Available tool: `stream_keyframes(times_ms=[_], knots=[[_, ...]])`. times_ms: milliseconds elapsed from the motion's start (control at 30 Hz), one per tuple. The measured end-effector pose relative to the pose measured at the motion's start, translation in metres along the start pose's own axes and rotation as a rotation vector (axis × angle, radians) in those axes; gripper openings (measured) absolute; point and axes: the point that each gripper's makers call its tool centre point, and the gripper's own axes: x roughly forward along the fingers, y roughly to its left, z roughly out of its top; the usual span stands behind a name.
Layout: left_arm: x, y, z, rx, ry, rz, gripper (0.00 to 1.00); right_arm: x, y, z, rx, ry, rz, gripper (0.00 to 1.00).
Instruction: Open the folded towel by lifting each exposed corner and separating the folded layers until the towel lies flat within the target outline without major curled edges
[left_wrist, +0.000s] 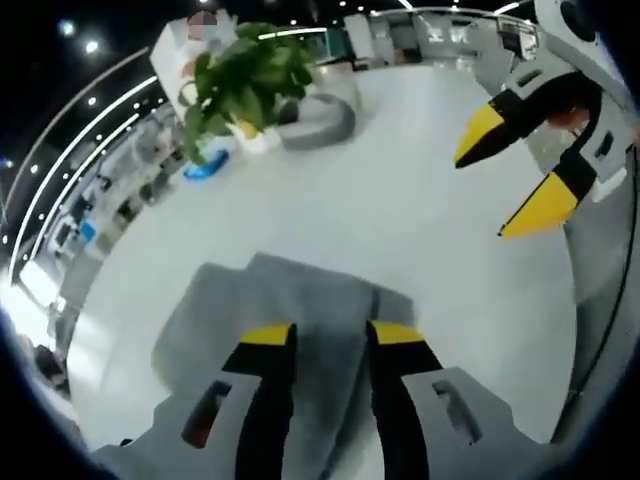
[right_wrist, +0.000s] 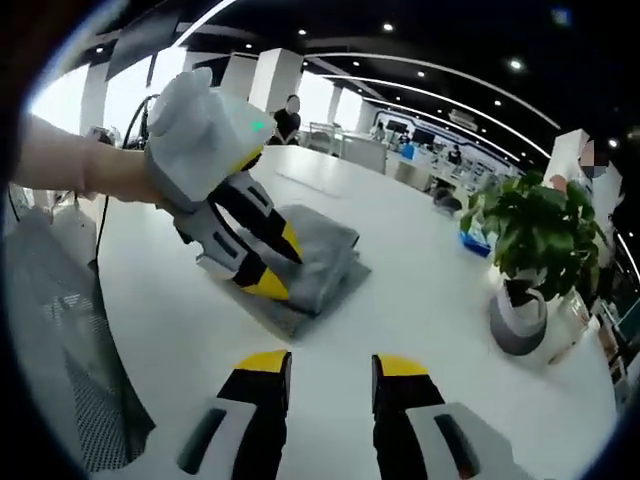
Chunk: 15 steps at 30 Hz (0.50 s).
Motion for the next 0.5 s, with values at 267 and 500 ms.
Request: stream_keyframes(times_ms=[267,500], knots=[[0.0088,-0.0018,-0.006,0.043,0.021,-0.016,0.21,0.0034,0.0002,-0.0043,0.021,0.012,0.003,0.3],[0.0101,-0.0047,-0.0074,-0.03,0.006,-0.027,0.11,0.007,0.0027,-0.0079,0.015,0.027,0.017,0.3]])
